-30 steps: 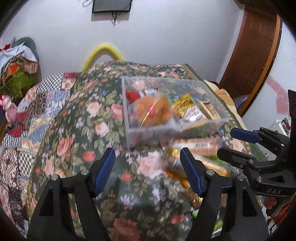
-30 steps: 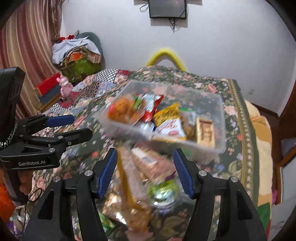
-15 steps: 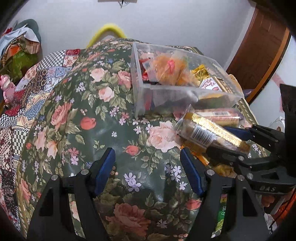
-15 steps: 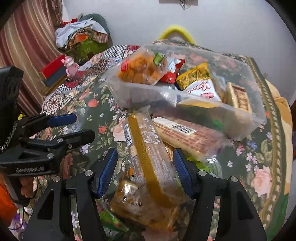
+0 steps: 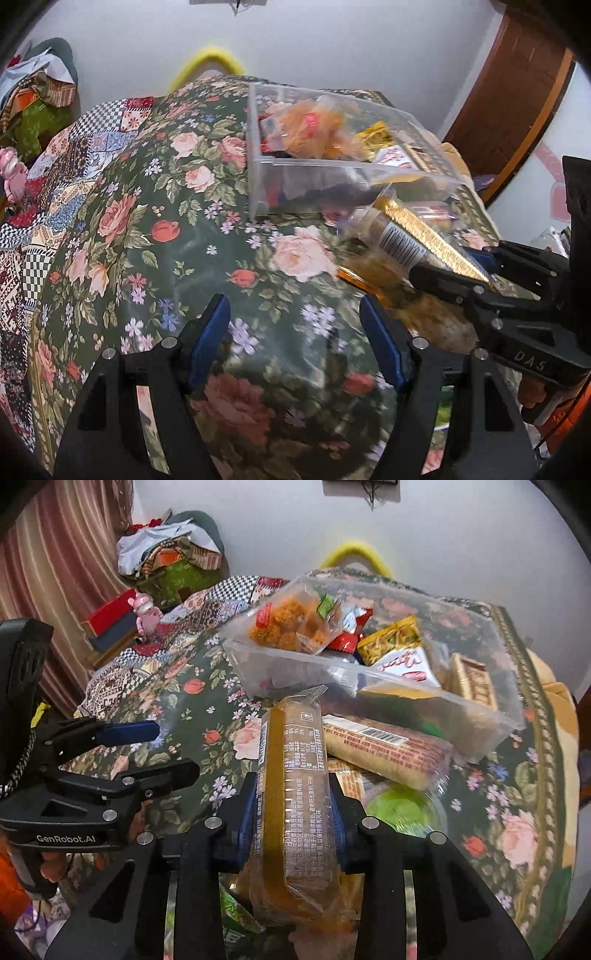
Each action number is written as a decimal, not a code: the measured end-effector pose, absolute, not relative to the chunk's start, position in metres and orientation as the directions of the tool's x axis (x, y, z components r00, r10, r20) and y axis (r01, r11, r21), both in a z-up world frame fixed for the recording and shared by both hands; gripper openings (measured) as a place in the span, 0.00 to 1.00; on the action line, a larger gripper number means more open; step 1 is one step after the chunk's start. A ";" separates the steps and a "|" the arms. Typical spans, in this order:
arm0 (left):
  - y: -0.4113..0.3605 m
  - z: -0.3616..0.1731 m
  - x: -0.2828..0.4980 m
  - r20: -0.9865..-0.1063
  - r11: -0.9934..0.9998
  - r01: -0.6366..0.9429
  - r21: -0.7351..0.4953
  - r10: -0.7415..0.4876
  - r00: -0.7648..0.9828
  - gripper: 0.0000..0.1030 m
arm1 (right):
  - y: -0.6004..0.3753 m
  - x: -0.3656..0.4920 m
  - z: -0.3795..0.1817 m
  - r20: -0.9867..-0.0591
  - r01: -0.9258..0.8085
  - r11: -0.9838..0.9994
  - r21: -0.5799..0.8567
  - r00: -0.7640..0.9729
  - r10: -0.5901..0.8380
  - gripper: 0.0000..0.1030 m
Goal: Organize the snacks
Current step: 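Grasp the green pea snack bag with the left tool while the right tool grasps a long wafer pack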
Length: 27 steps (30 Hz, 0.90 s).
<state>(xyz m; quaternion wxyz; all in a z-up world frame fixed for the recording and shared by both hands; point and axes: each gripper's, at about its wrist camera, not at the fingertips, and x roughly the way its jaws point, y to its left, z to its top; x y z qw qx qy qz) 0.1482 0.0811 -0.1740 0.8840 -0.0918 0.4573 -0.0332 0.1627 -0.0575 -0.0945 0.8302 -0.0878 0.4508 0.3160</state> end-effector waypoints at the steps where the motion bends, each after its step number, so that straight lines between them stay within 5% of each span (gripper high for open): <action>1: 0.077 -0.170 0.144 -0.799 0.981 -0.018 -0.195 -0.148 0.583 0.70 | -0.061 0.160 -0.091 -0.799 -0.599 0.788 0.138 0.403 0.446 0.31; 12: 0.020 -0.154 0.112 -0.798 0.974 0.080 -0.212 -0.220 0.560 0.70 | -0.119 0.128 -0.050 -0.736 -0.517 0.843 0.146 0.513 0.442 0.31; 24: -0.024 -0.192 0.106 -0.857 0.981 0.088 -0.175 -0.196 0.477 0.70 | -0.158 0.109 -0.050 -0.730 -0.458 0.873 0.169 0.536 0.423 0.31; 27: -0.024 -0.198 0.106 -0.864 0.981 0.079 -0.178 -0.194 0.465 0.59 | -0.163 0.106 -0.049 -0.728 -0.453 0.876 0.167 0.542 0.420 0.31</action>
